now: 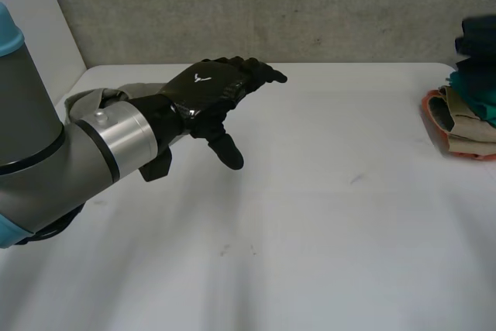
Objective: Fold the laundry.
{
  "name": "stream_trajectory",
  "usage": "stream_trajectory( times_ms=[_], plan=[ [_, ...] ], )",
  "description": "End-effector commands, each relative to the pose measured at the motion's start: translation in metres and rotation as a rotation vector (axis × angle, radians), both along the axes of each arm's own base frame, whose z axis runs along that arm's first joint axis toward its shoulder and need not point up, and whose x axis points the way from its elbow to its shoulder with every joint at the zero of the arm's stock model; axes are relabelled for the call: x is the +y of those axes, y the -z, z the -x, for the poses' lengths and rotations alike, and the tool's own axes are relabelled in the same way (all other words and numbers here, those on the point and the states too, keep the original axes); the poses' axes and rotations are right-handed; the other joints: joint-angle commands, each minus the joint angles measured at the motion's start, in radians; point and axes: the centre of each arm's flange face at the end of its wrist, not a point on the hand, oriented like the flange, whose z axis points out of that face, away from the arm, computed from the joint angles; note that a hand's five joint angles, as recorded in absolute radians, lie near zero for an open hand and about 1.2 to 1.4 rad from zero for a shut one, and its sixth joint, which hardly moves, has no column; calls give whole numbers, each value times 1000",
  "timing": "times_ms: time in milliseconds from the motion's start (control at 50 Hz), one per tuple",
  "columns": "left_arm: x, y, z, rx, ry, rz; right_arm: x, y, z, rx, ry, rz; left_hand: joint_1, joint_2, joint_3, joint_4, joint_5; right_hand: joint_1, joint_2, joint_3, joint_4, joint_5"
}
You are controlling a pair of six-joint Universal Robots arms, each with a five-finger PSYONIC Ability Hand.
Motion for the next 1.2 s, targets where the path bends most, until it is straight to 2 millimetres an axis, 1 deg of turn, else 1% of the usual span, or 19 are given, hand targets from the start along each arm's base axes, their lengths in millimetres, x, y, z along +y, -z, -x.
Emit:
stream_trajectory(
  times_ms=[20,100,120,180,200,220,240,260,320,420,560,600,660,740,860,880,960,1100,1200],
  plan=[
    [-5,4,-2,-8,-43,-8,7,36,26,9,16,-56,9,-5,-11,-4,-22,452,218,245,221,320],
    [-5,5,-2,-10,-43,-10,9,48,35,-19,11,-93,9,-5,-11,-4,-22,452,218,245,221,320],
    [-5,5,-2,-10,-43,-10,10,54,39,-25,14,-106,9,-5,-11,-4,-22,452,218,245,221,320],
    [-4,4,-1,-10,-46,-7,12,62,46,-20,20,-118,9,-5,-11,-4,-22,452,218,245,221,320],
    [-4,3,-1,-9,-52,-3,13,63,47,-19,19,-122,9,-5,-11,-4,-22,319,85,112,89,187],
    [-4,3,-1,-8,-55,-3,14,64,48,-18,20,-127,9,-5,-11,-4,-22,88,-146,-119,-142,-44],
    [-4,2,-1,-7,-58,0,15,65,47,-18,18,-132,9,-5,-11,-4,-22,-202,-436,-409,-432,-334],
    [-4,1,0,-7,-63,3,17,67,46,-22,15,-144,9,-5,-11,-4,-22,-770,-1004,-977,-1000,-902],
    [-4,-1,0,-4,-63,9,20,67,45,-29,14,-153,9,-5,-11,-4,-22,-770,-1004,-977,-1000,-902],
    [-4,-6,1,4,-63,23,25,41,41,-21,16,-133,9,-5,-11,-4,-22,-770,-1004,-977,-1000,-902],
    [2,-10,5,11,-46,35,28,26,41,-33,25,-153,9,-5,-11,-4,-22,-770,-1004,-977,-1000,-902],
    [4,-10,6,11,-38,35,31,16,41,-27,33,-147,9,-5,-11,-4,-22,-770,-1004,-977,-1000,-902],
    [7,-9,7,8,-32,29,34,14,40,-20,43,-155,9,-5,-11,-4,-22,-770,-1004,-977,-1000,-902],
    [9,-5,7,2,-31,17,42,20,47,-7,88,-186,9,-5,-11,-4,-22,-770,-1004,-977,-1000,-902],
    [10,-2,7,-3,-29,8,55,14,52,46,154,-198,9,-5,-11,-4,-22,-770,-1004,-977,-1000,-902],
    [11,-1,7,-4,-26,6,59,16,57,59,179,-205,9,-5,-11,-4,-22,-770,-1004,-977,-1000,-902],
    [11,-2,7,-2,-25,9,67,20,65,94,234,-219,9,-5,-11,-4,-22,-770,-1004,-977,-1000,-902],
    [11,-2,8,0,-23,13,79,33,71,141,294,-261,6,-8,-14,-7,-25,-770,-1004,-977,-1000,-902],
    [11,-1,8,-1,-23,8,87,40,79,192,386,-267,6,-8,-14,-7,-25,-770,-1004,-977,-1000,-902]
  ],
)
